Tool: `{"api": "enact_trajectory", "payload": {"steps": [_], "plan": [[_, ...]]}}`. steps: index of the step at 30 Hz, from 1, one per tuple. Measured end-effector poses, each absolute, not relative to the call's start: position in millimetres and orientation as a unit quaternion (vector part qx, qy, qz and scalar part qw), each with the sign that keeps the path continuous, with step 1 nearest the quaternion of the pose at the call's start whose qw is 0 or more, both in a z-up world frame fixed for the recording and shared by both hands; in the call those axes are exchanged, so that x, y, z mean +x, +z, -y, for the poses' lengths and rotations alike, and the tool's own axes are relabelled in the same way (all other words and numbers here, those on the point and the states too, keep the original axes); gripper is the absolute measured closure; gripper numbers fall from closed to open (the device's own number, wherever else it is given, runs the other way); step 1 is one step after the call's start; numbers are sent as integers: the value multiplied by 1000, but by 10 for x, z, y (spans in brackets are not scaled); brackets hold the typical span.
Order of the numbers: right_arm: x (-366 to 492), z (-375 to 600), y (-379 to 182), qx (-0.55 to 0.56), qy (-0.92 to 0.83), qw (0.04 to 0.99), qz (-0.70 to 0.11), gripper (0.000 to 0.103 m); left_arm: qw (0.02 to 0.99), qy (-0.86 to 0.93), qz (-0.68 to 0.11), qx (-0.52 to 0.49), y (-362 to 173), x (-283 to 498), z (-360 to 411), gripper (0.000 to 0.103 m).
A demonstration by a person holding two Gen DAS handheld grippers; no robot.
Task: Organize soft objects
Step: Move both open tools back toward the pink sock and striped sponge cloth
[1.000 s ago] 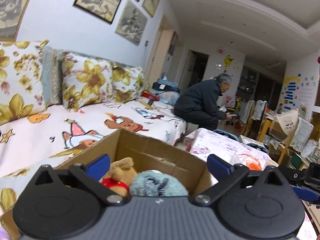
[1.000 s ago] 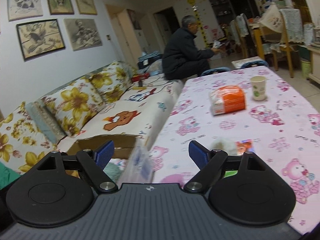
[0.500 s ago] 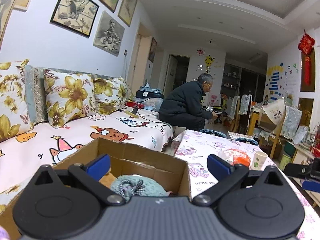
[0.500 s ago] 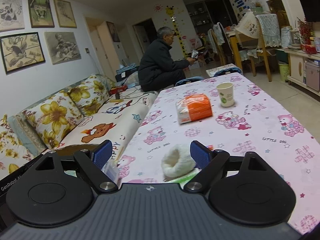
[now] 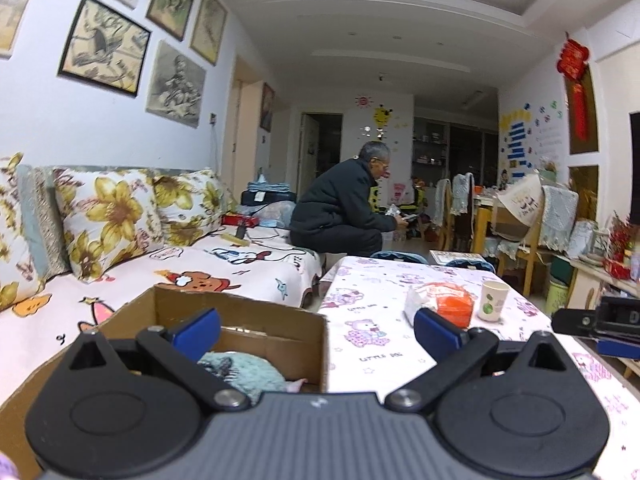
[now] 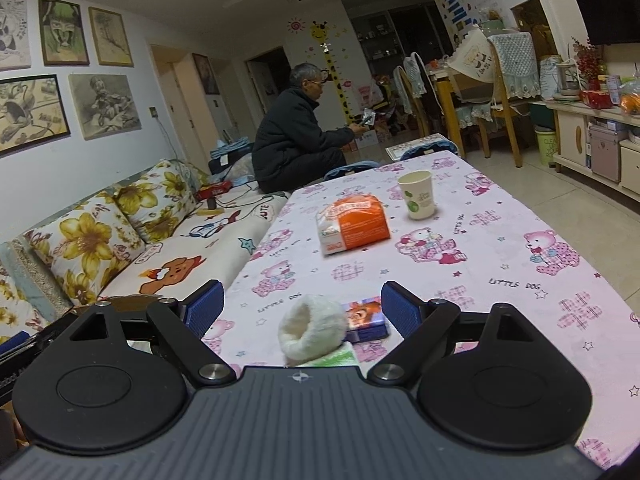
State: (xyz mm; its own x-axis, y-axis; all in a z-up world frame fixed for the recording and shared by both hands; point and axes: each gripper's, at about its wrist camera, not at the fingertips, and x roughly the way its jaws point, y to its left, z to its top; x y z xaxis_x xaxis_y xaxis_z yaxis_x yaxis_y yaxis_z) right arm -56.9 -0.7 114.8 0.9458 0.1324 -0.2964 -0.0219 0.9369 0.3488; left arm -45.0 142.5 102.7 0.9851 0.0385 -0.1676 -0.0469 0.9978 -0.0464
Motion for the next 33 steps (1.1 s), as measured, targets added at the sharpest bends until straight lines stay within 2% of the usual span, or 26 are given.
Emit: {"api": "enact_trajectory", "payload": {"steps": [9,14,19,27,33], "plan": [[-373,-120,917,103,58,971,-210,0,996,12,-86,8,998,-432,-1256,1],[-269,-400,751,37,109,962,-247,0,996,26,-83,-7,1007,-424,-1283,1],[-189,-659,659,-34,120,960,-251,0,995,33,-87,-33,1007,-416,-1334,1],[4,-796,416,-76,98,945,-302,0,995,35,-86,-25,990,-411,-1277,1],[-43,-650,409,-88,83,943,-309,0,995,32,-87,-22,986,-397,-1225,1]]}}
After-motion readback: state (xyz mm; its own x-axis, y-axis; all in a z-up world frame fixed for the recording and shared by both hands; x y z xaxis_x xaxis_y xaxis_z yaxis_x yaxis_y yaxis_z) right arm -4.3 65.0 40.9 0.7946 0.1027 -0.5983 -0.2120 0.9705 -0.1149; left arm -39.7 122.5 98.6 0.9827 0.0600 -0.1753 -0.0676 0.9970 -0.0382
